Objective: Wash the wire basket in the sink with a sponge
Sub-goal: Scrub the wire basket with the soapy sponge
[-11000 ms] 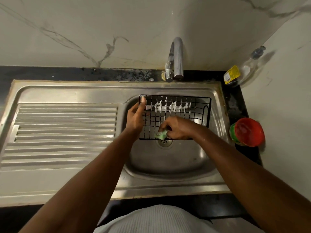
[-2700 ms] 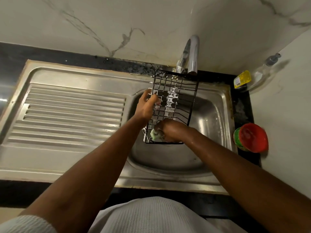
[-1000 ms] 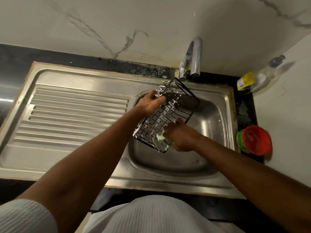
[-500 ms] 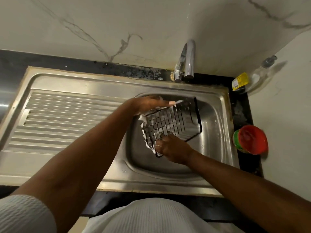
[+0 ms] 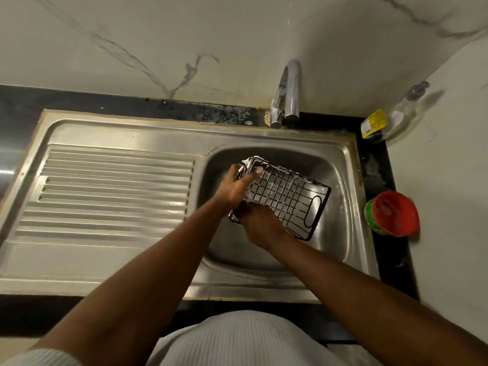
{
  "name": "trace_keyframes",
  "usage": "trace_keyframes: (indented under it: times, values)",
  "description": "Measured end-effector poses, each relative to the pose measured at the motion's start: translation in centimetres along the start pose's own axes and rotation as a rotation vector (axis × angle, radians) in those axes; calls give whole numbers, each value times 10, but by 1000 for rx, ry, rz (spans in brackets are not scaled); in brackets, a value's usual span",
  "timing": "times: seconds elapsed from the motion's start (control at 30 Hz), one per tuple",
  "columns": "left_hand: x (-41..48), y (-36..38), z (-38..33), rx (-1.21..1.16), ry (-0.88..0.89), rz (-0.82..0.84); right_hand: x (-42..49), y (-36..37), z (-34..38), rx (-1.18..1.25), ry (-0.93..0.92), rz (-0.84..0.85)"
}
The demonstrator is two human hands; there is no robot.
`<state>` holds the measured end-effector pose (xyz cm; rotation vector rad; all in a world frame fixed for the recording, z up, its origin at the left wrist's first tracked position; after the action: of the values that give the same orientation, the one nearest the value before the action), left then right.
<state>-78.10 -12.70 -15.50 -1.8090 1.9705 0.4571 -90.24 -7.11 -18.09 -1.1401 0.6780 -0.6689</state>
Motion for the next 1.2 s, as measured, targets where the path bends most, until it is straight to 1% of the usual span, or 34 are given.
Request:
trace_keyframes:
  times: [0.03,0.1,0.13,0.17,0.27,0.4,0.47,0.53,0.6,0.67,0.73,0.83,0.9,0.93,0.97,1.0,1.03,1.07,1.13,1.2]
  values:
    - [-2,-4,-1,2,21,16,-1,-4,-1,128,45,37]
    - [-4,-14,-3,-10,47,26,-5,-11,-7,462,167,175]
    - [-5,-19,-3,-38,64,20,-7,-14,-10,588,201,200]
    - [-7,-23,-4,-75,76,18,-8,-16,-13,655,225,191]
    - [-12,-28,-5,-164,85,-3,-4,-22,-16,696,263,146]
    - [-6,-31,3,-234,107,71,5,-44,-19,793,301,184]
    - [-8,-30,-2,-252,105,82,7,-47,-20,780,309,223]
    - [-9,-28,-7,-254,114,68,13,-47,-17,736,323,214]
    - [-11,-25,-10,-245,120,75,19,-45,-13,609,324,178]
    - [-12,-22,-11,-243,129,91,26,-47,-9,457,311,214]
    - [-14,-21,-11,-239,131,96,32,-47,-7,362,288,232]
    - [-16,-21,-12,-223,168,103,35,-54,-12,354,202,299]
    - [-13,-23,-13,-210,186,95,36,-67,-19,485,214,341]
    - [-12,-23,-13,-205,185,91,36,-71,-23,557,251,306]
    - [-11,-23,-14,-195,173,91,37,-72,-27,609,308,237]
    - [-11,-22,-16,-184,165,88,35,-72,-27,605,336,143]
    - [-11,-20,-19,-188,169,90,34,-71,-23,551,306,48]
    - [-12,-18,-22,-198,172,90,33,-63,-21,520,243,6]
    - [-13,-16,-25,-217,159,90,28,-52,-11,423,160,32]
    - [-14,-16,-20,-232,161,94,27,-60,-10,444,131,136]
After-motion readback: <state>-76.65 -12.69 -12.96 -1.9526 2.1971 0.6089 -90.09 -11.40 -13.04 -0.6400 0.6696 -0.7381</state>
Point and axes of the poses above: each hand's wrist, its own x-axis towards the middle knuckle, its own y-axis out of the palm, z = x × y, the point moved 1 cm from there along x, towards the middle knuckle, and after that the axes turned 3 degrees about z, right-handed, at the moved point
